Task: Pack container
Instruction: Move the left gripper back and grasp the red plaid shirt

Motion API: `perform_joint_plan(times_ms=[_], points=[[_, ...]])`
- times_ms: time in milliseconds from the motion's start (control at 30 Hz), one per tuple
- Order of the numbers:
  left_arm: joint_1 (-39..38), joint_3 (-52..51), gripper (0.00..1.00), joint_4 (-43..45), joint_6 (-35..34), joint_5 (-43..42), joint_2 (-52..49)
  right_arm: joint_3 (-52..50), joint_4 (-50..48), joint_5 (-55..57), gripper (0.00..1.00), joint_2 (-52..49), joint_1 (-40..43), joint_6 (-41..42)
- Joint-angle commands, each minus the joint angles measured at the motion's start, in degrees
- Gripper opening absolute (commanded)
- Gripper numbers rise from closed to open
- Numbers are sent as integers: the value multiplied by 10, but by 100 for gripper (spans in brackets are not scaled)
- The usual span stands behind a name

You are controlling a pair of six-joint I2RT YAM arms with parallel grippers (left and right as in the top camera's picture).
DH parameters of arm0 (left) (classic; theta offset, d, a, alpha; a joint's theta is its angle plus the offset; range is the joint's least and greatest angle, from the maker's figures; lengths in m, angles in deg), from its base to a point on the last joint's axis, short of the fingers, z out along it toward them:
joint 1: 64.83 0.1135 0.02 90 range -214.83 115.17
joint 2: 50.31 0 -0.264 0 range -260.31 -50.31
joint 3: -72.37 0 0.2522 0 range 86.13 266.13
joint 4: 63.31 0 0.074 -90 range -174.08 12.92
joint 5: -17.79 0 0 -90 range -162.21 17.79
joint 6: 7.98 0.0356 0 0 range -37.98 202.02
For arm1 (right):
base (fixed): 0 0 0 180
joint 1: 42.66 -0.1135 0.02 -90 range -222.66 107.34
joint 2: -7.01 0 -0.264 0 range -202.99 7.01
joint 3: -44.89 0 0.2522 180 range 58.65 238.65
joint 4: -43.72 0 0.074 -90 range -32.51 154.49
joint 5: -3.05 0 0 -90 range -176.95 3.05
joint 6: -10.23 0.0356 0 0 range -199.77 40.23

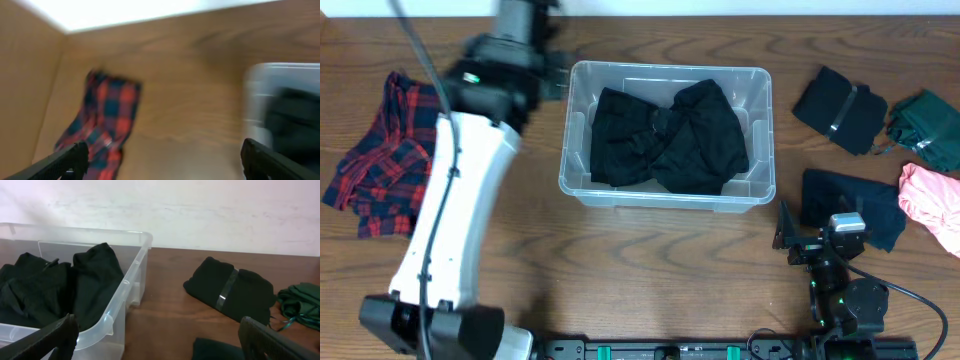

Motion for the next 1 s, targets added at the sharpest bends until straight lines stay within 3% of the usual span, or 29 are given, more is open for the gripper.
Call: perform_joint_plan(times_ms=[0, 300, 467, 667, 967], points=[[62, -12, 98, -16, -22, 15, -33, -2, 1, 0, 99, 3, 1, -6], [168, -12, 98, -53, -35, 38, -139, -2, 1, 0, 99, 3, 1, -6], [198, -12, 98, -37, -33, 43, -194, -2, 2, 0, 99, 3, 1, -6], [230, -12, 98, -4, 22, 43, -276, -2, 1, 0, 99, 3, 1, -6], [249, -12, 98, 20, 26, 64, -346, -2, 1, 0, 99, 3, 1, -6]])
